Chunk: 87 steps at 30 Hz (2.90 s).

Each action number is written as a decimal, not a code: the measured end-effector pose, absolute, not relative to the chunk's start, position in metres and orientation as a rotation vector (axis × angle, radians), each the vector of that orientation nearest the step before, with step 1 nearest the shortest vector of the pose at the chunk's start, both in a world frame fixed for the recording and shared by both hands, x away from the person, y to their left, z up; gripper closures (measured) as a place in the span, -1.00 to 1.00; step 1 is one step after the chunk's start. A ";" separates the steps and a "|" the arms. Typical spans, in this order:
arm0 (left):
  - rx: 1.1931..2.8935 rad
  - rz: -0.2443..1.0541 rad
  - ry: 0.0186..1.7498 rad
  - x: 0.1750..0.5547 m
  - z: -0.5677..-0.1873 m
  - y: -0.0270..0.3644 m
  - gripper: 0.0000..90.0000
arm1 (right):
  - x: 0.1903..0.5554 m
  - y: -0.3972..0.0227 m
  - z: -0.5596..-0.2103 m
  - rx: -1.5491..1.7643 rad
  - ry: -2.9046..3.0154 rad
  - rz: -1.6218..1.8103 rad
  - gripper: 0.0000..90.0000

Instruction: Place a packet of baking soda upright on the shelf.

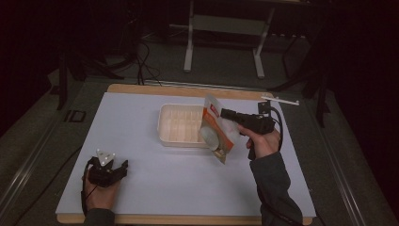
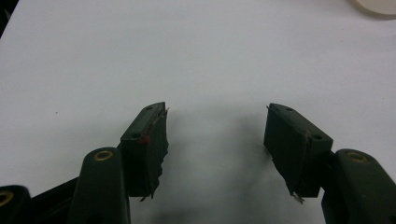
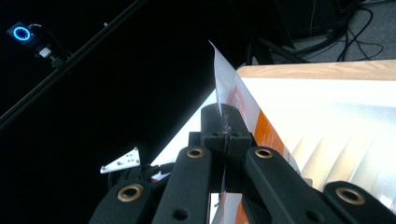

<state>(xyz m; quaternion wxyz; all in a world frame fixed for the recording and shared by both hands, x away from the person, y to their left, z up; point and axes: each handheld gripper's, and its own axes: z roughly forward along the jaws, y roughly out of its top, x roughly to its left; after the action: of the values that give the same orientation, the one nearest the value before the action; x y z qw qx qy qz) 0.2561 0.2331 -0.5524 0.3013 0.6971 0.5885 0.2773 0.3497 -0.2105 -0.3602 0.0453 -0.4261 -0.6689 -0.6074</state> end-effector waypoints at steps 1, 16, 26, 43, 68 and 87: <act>1.850 0.735 1.561 0.256 -0.552 0.233 -0.13 | 0.350 -0.210 -0.360 -1.305 -2.040 -1.857 1.00; 1.850 0.735 1.561 0.256 -0.552 0.233 -0.13 | 0.360 -0.204 -0.362 -1.372 -1.991 -1.894 1.00; 1.849 0.733 1.561 0.256 -0.552 0.233 -0.13 | 0.366 -0.198 -0.360 -1.402 -1.968 -1.916 1.00; 1.849 0.730 1.564 0.256 -0.552 0.233 -0.13 | 0.378 -0.196 -0.364 -1.458 -1.920 -1.946 1.00; 1.850 0.728 1.562 0.257 -0.553 0.233 -0.13 | 0.391 -0.198 -0.357 -1.568 -1.878 -2.020 1.00; 1.849 0.724 1.561 0.257 -0.553 0.234 -0.13 | 0.404 -0.202 -0.366 -1.676 -1.829 -2.047 1.00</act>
<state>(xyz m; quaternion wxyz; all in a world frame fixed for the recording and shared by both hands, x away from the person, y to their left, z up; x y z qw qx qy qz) 0.2567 0.2336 -0.5526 0.3032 0.6976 0.5890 0.2731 0.4036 -0.2024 -0.3658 -0.0374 -0.5207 -0.5682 -0.6361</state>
